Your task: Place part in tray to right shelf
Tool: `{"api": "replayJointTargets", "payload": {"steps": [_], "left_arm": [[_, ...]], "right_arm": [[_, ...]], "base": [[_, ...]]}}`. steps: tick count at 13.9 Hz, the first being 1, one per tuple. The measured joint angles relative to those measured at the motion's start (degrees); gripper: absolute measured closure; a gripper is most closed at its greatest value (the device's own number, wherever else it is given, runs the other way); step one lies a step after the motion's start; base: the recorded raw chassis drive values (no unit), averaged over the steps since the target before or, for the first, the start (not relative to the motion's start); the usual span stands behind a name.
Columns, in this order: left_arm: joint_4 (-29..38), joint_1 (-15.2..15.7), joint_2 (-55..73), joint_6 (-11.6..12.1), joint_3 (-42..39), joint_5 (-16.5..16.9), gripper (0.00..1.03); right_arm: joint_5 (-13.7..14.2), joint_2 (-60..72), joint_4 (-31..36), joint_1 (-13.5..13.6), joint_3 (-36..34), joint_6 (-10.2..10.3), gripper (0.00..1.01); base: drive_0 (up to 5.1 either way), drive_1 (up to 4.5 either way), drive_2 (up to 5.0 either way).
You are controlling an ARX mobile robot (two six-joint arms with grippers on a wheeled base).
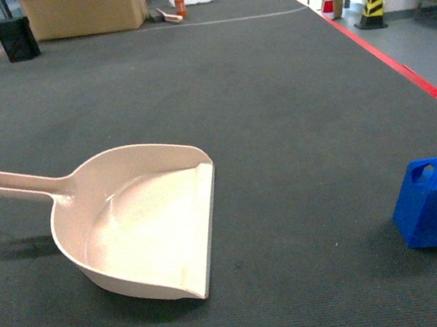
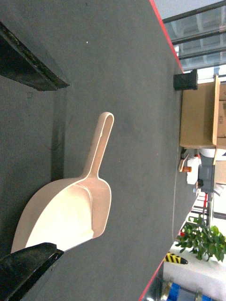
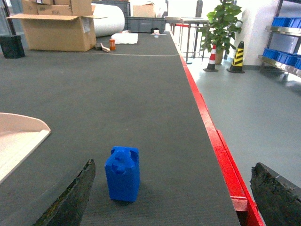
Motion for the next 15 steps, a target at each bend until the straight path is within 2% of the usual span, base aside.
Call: {"api": "replayJointTargets", "payload": {"steps": [15], "left_arm": [[0.0,0.0,0.0,0.0,-0.02,0.0,0.05]], "right_arm": [[0.0,0.0,0.0,0.0,0.0,0.0,0.03]], "base": [[0.0,0.0,0.0]]}}
